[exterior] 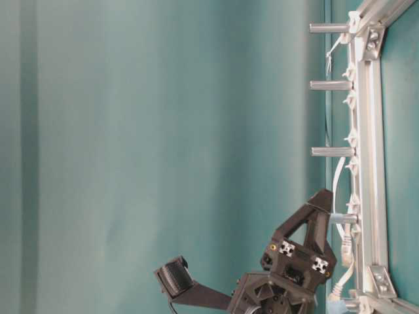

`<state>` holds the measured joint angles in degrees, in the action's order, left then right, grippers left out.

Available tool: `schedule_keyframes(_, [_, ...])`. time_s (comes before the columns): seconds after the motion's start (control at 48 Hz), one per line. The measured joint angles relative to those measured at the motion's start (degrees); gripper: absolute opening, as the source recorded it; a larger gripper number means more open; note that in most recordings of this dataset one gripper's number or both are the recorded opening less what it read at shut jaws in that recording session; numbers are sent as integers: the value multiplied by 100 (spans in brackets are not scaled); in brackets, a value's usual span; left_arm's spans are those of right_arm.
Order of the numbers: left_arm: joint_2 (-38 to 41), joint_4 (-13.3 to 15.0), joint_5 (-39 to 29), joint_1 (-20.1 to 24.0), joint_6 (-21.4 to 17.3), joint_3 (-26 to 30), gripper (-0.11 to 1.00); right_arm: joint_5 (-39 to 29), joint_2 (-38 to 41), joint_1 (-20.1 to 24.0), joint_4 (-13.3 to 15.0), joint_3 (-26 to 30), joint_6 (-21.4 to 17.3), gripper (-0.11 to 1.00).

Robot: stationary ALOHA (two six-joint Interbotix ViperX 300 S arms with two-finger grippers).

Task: Insert the wire through the string loop located on the right side.
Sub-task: 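Push the USB plug leftward through the black zip-tie loop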

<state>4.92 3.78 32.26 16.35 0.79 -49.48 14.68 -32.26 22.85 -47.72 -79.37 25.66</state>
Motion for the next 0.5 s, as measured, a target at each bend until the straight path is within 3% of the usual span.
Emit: schedule_keyframes(0.5, [0,0,0,0,0,0,61,0,369,0,70,255,9,10])
